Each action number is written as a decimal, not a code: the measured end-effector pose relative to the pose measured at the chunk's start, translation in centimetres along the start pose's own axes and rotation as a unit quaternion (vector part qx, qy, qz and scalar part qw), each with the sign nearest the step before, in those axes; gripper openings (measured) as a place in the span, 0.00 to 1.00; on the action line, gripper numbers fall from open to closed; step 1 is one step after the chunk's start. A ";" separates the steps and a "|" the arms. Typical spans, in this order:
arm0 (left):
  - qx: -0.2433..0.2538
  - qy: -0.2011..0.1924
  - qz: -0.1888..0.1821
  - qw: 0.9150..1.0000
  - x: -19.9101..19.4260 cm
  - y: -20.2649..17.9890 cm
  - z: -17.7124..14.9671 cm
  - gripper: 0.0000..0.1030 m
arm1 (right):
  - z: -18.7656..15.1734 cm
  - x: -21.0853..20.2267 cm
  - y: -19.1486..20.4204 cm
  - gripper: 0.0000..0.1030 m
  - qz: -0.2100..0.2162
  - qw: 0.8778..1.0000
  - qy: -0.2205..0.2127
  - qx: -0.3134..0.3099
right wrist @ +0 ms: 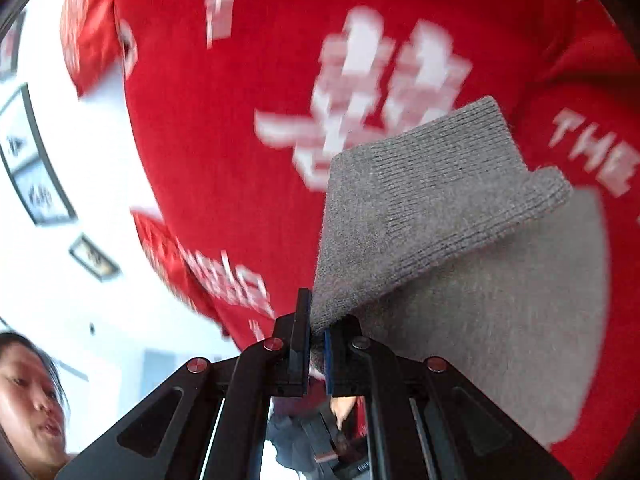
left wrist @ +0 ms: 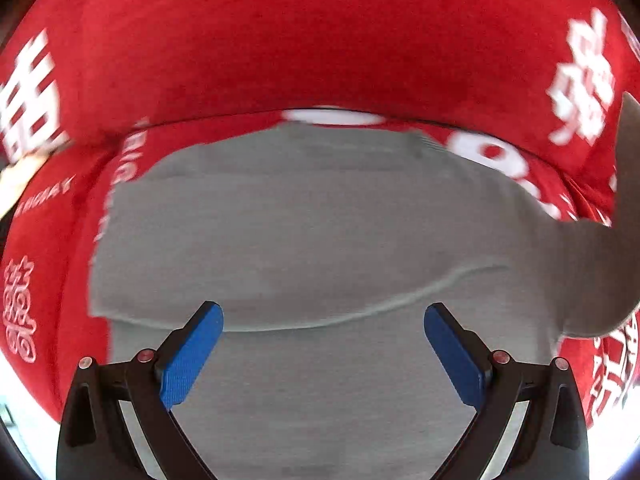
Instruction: Fold small clothes
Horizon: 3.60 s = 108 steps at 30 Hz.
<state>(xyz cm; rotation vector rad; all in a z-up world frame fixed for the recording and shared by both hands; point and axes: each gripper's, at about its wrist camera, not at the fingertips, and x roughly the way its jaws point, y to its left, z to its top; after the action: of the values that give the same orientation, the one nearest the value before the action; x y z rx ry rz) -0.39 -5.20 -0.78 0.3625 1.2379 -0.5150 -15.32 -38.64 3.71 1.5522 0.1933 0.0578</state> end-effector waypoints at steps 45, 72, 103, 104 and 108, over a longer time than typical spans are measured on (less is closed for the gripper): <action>-0.125 -0.002 0.008 0.992 -2.8 22.1 -7.2 0.99 | -30.0 31.3 -1.5 0.60 -0.342 0.720 0.407 -0.446; -0.022 0.030 0.037 0.999 4.6 10.9 -2.4 0.99 | -8.9 1.3 -12.2 0.09 -0.339 0.939 0.047 0.026; -0.045 0.010 0.054 0.998 1.2 13.7 -2.1 0.99 | -1.8 5.1 -11.0 0.18 -0.427 0.895 0.091 -0.089; -0.047 0.008 0.053 0.997 1.0 14.2 -2.1 0.99 | -2.0 4.6 -10.4 0.22 -0.434 0.892 0.088 -0.090; -0.056 0.007 0.056 0.997 0.4 16.3 -2.7 0.99 | -4.3 5.3 -7.5 0.30 -0.427 0.889 0.104 -0.125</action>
<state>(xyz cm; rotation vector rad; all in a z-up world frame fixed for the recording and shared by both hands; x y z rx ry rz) 6.56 9.68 -2.21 0.3385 1.2462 -0.3469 -11.47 -33.73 -4.25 1.0898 0.9875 -0.4334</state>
